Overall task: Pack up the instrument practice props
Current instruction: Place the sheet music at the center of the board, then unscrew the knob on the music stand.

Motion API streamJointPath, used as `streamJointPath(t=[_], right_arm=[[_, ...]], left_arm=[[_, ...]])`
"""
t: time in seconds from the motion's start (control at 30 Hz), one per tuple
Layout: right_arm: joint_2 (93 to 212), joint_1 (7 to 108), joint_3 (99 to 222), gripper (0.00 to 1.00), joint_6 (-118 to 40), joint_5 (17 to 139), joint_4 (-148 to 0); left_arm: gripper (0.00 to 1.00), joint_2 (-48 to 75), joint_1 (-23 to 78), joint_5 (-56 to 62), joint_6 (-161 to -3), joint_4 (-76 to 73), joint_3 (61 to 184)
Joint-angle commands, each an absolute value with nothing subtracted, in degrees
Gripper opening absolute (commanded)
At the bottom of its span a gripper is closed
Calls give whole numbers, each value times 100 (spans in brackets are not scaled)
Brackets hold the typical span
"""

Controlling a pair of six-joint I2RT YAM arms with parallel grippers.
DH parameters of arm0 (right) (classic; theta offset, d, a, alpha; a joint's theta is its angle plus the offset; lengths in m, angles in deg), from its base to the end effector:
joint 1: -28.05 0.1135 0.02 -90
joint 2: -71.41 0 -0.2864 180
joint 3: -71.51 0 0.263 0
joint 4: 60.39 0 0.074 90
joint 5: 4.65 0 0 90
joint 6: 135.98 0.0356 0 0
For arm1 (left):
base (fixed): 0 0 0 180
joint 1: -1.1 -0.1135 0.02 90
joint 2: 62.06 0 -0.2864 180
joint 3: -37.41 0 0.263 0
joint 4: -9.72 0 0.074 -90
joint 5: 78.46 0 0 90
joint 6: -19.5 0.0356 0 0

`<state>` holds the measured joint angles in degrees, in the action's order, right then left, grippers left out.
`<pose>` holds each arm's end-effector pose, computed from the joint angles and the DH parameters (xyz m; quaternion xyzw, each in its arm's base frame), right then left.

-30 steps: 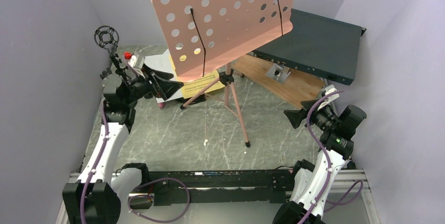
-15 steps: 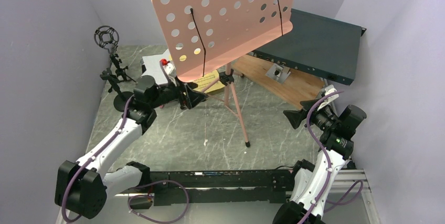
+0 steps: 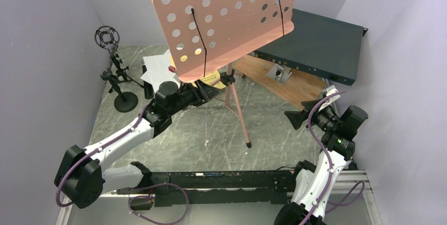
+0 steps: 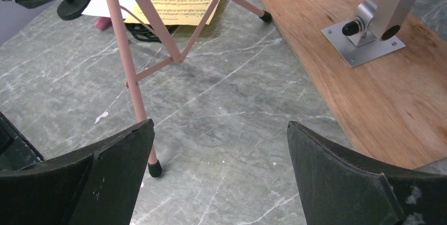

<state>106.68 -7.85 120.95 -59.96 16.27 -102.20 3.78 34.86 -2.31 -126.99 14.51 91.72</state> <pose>0.1151 -0.0422 0.3030 -0.1542 0.7477 0.2600 0.5912 0.2183 -0.1562 0.3095 -0.0677 0.7432 -0.5309 0.4014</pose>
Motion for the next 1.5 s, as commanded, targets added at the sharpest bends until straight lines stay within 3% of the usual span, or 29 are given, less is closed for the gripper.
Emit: streamJointPath(t=[0.0, 0.13, 0.57, 0.63, 0.73, 0.77, 1.0, 1.2, 1.27, 1.37, 1.47], right_arm=[[10618, -755, 12101, 100, -6152, 1499, -10169], [10604, -755, 12100, 100, -6154, 1482, -10171], [10589, -738, 12106, 100, -6180, 1503, -10197], [10586, -739, 12104, 100, -6172, 1499, -10188], [10588, -737, 12101, 100, -6172, 1497, -10190], [10582, -737, 12100, 100, -6173, 1502, -10188], [10579, -740, 12101, 100, -6188, 1495, -10198], [10583, -729, 12116, 100, -6197, 1502, -10211], [10571, -729, 12115, 100, -6204, 1495, -10219], [10569, -729, 12126, 100, -6227, 1503, -10239], [10561, -730, 12124, 100, -6233, 1482, -10242]], left_arm=[[58, 418, 3866, 762, -13737, 1263, 9570], [51, 542, 3925, 1045, -14222, 1318, 9595], [45, 1256, 3942, 908, -14466, 1793, 10085], [35, 1304, 3945, 880, -14539, 1791, 10087], [3, 1344, 3944, 834, -14819, 1785, 10035], [0, 1340, 3950, 833, -15039, 1796, 9970], [0, 1582, 3992, 1428, -18705, 3937, 8630], [0, 1931, 4153, 1363, -18987, 4659, 8794], [15, 2007, 4149, 1286, -18758, 4931, 8817], [48, 1916, 4119, 1215, -18238, 5216, 8759], [56, 1558, 4041, 975, -17558, 4760, 8718]])
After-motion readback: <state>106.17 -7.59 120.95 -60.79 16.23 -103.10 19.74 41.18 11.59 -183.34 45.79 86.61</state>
